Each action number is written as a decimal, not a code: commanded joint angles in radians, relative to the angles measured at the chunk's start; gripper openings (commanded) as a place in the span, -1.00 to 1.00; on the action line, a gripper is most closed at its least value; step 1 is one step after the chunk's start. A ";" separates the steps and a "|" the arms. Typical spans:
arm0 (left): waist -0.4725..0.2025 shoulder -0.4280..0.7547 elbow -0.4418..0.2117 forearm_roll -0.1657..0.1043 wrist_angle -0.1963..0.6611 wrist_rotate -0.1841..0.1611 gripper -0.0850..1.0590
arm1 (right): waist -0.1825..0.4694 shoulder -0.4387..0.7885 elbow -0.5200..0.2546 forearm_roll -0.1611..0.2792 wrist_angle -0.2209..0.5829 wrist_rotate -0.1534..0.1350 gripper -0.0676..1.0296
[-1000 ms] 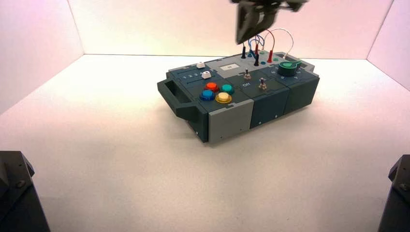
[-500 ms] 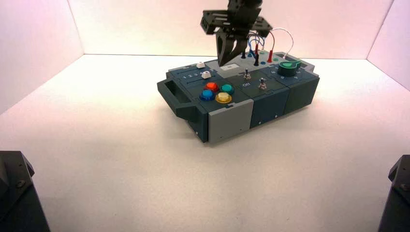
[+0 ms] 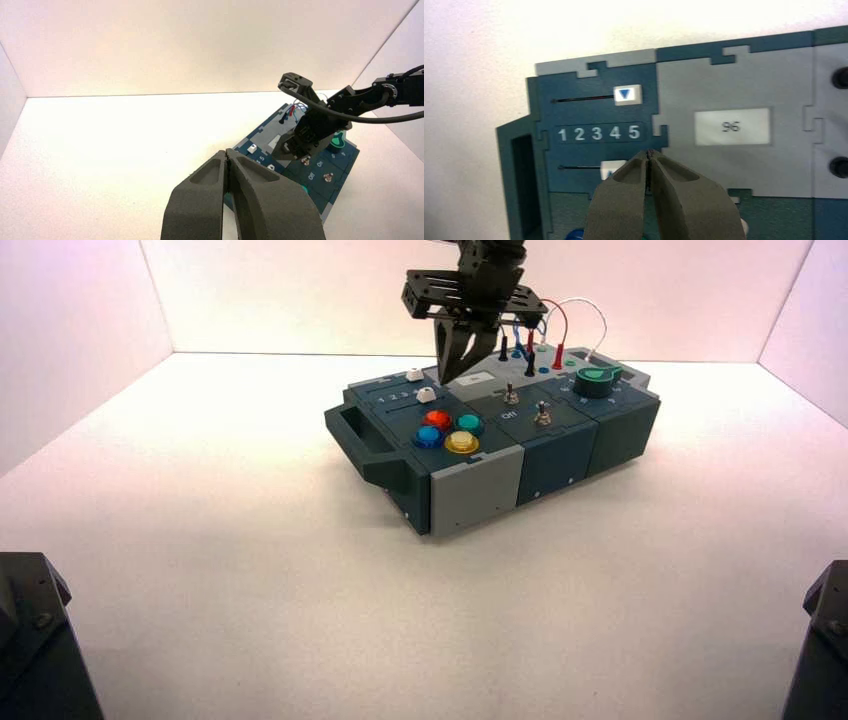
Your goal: Move the bottom slider to position 3.
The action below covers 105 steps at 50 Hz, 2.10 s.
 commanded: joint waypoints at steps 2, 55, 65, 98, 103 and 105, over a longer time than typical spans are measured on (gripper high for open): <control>0.008 0.011 -0.021 0.000 -0.008 -0.002 -0.91 | 0.021 -0.014 -0.032 0.023 0.009 0.000 -0.91; 0.008 0.011 -0.021 -0.002 -0.009 -0.002 -0.91 | -0.021 0.032 -0.029 0.034 0.000 0.012 -0.92; 0.008 0.011 -0.021 -0.002 -0.009 -0.002 -0.91 | -0.014 0.006 -0.041 0.035 0.025 0.021 -0.92; 0.006 0.008 -0.021 -0.002 -0.009 -0.002 -0.91 | 0.015 -0.034 0.002 0.058 0.057 0.032 -0.92; 0.008 0.008 -0.021 -0.002 -0.009 0.000 -0.91 | 0.025 -0.021 -0.006 0.060 0.057 0.034 -0.91; 0.008 0.008 -0.021 -0.002 -0.009 -0.002 -0.91 | 0.026 -0.018 -0.009 0.061 0.057 0.032 -0.92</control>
